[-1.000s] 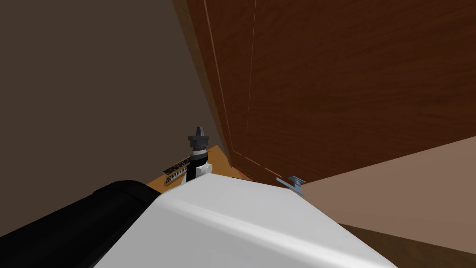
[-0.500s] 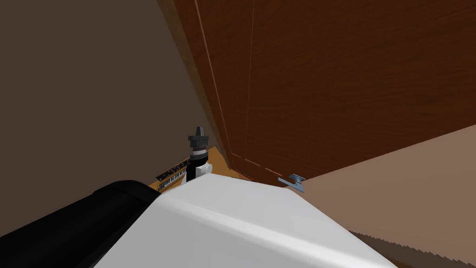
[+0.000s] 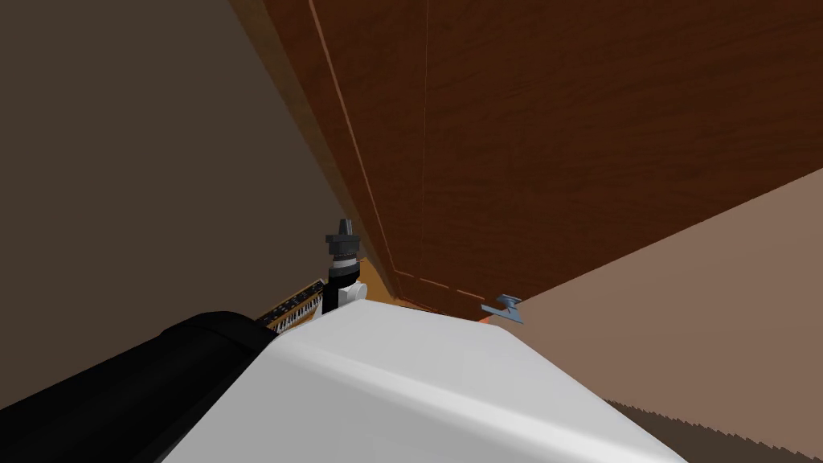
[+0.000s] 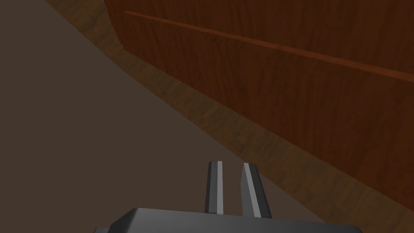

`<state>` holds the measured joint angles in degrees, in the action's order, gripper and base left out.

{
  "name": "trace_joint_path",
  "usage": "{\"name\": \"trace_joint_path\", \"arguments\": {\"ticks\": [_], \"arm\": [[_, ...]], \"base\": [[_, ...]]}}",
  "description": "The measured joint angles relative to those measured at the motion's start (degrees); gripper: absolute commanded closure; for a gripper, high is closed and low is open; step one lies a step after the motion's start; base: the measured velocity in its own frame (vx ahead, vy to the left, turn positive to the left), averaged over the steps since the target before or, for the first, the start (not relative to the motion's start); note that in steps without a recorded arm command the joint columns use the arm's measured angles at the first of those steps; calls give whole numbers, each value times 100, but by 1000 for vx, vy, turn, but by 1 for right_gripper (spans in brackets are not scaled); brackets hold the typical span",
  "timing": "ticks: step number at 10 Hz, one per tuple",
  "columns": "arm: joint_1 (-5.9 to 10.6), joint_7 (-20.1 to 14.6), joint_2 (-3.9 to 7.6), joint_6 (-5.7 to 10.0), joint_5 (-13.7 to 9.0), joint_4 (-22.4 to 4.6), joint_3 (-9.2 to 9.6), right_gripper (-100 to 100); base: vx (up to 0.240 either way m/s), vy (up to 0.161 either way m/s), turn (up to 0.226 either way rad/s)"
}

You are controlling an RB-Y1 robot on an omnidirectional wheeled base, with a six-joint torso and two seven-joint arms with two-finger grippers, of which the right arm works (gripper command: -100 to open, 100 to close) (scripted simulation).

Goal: Push the door open

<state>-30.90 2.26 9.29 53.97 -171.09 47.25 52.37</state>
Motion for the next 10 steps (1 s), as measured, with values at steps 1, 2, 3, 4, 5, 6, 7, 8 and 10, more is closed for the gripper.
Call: {"name": "trace_joint_path", "arguments": {"ticks": [1,2,3,4,5,6,7,8,10], "arm": [[20,-7,-31,-3,-63,-102,18,-100],[25,-22,-44,-11,-171,-191,47,-100],[37,-28,-60,-14,-280,-283,71,-100],[65,-40,-103,-26,-417,-437,104,-100],[31,-27,-49,34,-545,-374,130,-100],[35,-17,-44,56,-695,-452,161,-100],[15,-25,-35,108,-802,-445,195,-100],[10,-34,-36,129,-893,-495,220,-100],[58,-20,-74,75,-1087,-717,247,-100]], "base": [[119,-4,-86],[126,-14,-109],[146,7,-100],[146,14,-80],[153,-5,-125],[43,-16,5],[51,1,-42],[67,0,-38],[97,-5,-10]]}}
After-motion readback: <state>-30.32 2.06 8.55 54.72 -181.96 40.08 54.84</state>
